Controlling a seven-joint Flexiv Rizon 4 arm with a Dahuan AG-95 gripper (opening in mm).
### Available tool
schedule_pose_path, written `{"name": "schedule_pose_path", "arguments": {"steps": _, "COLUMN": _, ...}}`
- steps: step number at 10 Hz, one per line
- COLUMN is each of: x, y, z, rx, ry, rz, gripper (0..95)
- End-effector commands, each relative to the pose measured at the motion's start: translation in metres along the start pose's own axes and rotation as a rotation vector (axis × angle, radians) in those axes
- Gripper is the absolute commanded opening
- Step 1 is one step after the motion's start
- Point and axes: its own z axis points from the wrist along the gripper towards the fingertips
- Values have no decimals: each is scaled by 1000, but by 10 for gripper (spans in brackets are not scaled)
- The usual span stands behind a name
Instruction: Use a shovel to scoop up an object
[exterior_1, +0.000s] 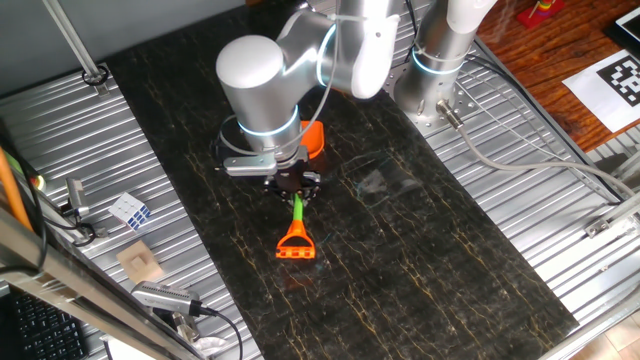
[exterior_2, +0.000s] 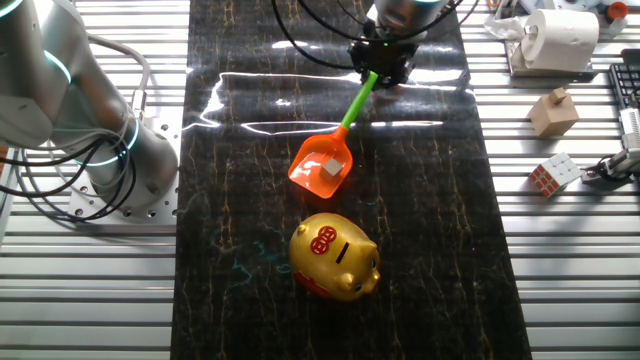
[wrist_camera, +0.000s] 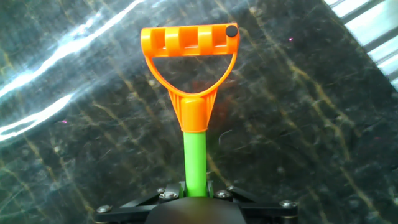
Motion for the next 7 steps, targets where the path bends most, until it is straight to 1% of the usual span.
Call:
{"name": "schedule_pose_path", "arguments": {"steps": 1, "x": 4, "y": 13, "z": 0, "rx": -6, "ry": -7, "rz": 8, "gripper": 0}}
{"name": "schedule_pose_path", "arguments": {"steps": 3, "x": 5, "y": 21, "z": -1, "rx": -7, "ry": -4, "rz": 16, "gripper": 0}}
{"name": "schedule_pose_path", "arguments": {"steps": 4, "x": 6, "y": 28, "z": 0, "rx": -7, "ry": -5, "rz": 21, "gripper": 0}}
{"name": "schedule_pose_path", "arguments": {"steps": 5, "x": 8, "y": 32, "z": 3, "rx": -8, "ry": -10, "rz": 21, "gripper": 0}}
{"name": "schedule_pose_path", "arguments": {"steps": 7, "x": 7, "y": 36, "z": 8, "rx": -9, "ry": -12, "rz": 21, "gripper": 0}}
